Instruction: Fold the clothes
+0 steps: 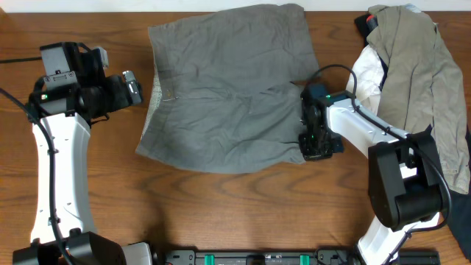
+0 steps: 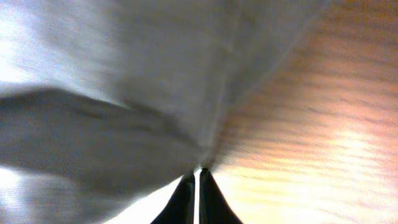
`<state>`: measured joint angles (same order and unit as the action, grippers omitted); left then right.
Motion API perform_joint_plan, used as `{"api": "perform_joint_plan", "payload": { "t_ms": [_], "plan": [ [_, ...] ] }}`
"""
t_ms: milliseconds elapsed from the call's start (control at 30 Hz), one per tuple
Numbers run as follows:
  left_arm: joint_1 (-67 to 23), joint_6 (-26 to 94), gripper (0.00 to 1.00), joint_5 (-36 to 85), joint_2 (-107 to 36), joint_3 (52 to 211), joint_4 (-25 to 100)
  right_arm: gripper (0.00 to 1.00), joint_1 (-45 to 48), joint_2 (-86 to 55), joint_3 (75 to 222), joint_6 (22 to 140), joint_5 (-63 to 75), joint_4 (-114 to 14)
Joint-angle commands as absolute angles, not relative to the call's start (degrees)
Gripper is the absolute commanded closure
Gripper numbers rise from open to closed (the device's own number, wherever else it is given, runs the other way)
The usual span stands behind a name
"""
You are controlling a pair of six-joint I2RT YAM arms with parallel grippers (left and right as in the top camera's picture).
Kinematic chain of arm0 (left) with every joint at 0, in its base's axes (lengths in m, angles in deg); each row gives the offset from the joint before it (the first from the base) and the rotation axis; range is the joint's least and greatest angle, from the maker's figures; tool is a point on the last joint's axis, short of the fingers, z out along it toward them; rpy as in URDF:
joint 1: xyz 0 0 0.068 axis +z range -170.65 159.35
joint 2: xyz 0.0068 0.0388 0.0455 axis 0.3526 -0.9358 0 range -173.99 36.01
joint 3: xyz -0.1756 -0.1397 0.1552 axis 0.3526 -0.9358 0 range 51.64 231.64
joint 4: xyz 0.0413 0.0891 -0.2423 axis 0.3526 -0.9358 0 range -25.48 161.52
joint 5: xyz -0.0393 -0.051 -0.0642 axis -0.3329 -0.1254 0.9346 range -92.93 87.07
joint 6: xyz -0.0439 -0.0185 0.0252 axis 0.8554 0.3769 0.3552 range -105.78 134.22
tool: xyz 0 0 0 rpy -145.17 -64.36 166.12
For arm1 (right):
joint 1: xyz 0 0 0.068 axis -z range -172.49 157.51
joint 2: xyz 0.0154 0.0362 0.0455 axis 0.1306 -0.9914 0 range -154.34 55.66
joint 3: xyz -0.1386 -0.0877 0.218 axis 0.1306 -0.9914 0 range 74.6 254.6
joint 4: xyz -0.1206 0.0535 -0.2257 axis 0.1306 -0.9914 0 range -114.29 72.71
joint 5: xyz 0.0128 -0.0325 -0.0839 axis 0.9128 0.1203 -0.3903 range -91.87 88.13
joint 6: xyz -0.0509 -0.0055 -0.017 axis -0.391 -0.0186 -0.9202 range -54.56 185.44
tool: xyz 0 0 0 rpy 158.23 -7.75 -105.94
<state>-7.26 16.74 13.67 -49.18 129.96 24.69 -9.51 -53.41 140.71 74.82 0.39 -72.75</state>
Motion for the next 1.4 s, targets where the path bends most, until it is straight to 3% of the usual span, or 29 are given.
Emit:
{"api": "perform_joint_plan", "payload": {
  "t_ms": [0,133,467,667,800,933,967,1000,1100,1367],
  "plan": [
    [-7.5,15.7,0.02,14.4,-49.8,129.6,24.3,0.86,-10.1,-53.7,141.9,72.8,9.9,-72.1],
    [-7.5,15.7,0.02,14.4,-49.8,129.5,24.3,0.71,-10.6,-53.7,141.9,73.4,14.1,-70.7],
    [-7.5,15.3,0.02,14.4,-49.8,129.5,24.3,0.59,-8.7,-53.7,141.9,75.3,26.2,-65.2],
    [-7.5,15.3,0.02,14.4,-49.8,129.5,24.3,0.37,-8.4,-53.7,141.9,75.3,29.6,-60.1],
    [-7.5,15.3,0.02,14.4,-49.8,129.5,24.3,0.35,-8.7,-53.7,141.9,75.3,32.1,-57.2],
    [-7.5,15.3,0.02,14.4,-49.8,129.5,24.3,0.41,-9.2,-53.7,141.9,76.2,34.6,-54.2],
    [-7.5,15.3,0.02,14.4,-49.8,129.5,24.3,0.48,-9.4,-53.7,141.9,76.8,34.6,-54.0],
    [-7.5,15.3,0.02,14.4,-49.8,129.5,24.3,0.65,-9.5,-53.7,141.9,76.9,34.6,-53.9],
    [-7.5,15.3,0.02,14.4,-49.8,129.5,24.3,0.99,-8.9,-53.7,141.9,77.6,34.0,-54.5],
    [-7.5,15.3,0.02,14.4,-49.8,129.5,24.3,0.99,-2.6,-50.4,153.6,65.9,19.6,-78.7]
  ]
}}
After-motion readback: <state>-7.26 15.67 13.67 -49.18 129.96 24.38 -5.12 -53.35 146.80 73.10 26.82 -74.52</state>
